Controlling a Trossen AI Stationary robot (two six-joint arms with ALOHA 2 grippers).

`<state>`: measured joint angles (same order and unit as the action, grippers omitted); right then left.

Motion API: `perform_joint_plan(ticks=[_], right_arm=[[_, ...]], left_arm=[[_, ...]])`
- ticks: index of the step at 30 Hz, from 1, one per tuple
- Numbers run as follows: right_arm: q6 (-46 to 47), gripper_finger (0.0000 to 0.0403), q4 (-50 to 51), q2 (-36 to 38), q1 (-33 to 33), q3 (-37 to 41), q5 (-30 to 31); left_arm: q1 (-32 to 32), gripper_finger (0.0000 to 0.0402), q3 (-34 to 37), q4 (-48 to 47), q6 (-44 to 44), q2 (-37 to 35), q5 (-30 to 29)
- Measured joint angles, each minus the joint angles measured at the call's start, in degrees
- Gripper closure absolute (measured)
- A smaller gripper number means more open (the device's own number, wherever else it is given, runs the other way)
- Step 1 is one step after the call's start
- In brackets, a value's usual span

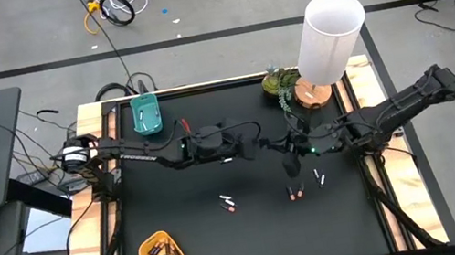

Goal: Sort batteries
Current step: Put the silver battery into the blue bin

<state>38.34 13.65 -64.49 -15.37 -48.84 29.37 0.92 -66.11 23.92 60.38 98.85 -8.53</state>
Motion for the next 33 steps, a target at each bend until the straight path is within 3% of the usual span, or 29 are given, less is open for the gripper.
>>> perform_joint_plan(ticks=[5, 8, 13, 18, 26, 30, 33], right_arm=[[0.01, 0.0403, -0.48, 0.0, 0.66, 0.0, -0.44], [0.36, 0.0403, -0.34, 0.0, 1.15, 0.0, -0.42], [5.97, 0.0403, 3.7, 0.0, 2.87, 0.0, -0.41], [8.75, 0.0398, 7.67, 0.0, 3.21, 0.0, -2.47], [11.24, 0.0393, 9.71, 0.0, -0.07, 0.02, -5.03], [9.08, 0.0396, 7.73, 0.0, -2.15, 0.02, -4.99], [8.62, 0.0396, 7.39, 0.0, -2.96, 0.02, -5.01]], left_arm=[[0.01, 0.0371, 0.0, -0.04, -0.91, 0.0, -2.33], [0.01, 0.0372, -0.06, -1.04, -1.21, 0.0, -4.22], [-0.11, 0.0372, -1.4, -18.05, -0.42, -0.2, -12.63], [-1.98, 0.0372, -1.64, -22.15, -5.23, -2.48, -13.14], [-9.04, 0.0372, -1.66, -48.14, -16.93, -16.92, -15.41], [-14.97, 0.0372, -1.56, -64.06, -20.83, -23.77, -19.27], [-21.27, 0.0372, 0.16, -70.97, -23.56, -26.52, -18.74]])
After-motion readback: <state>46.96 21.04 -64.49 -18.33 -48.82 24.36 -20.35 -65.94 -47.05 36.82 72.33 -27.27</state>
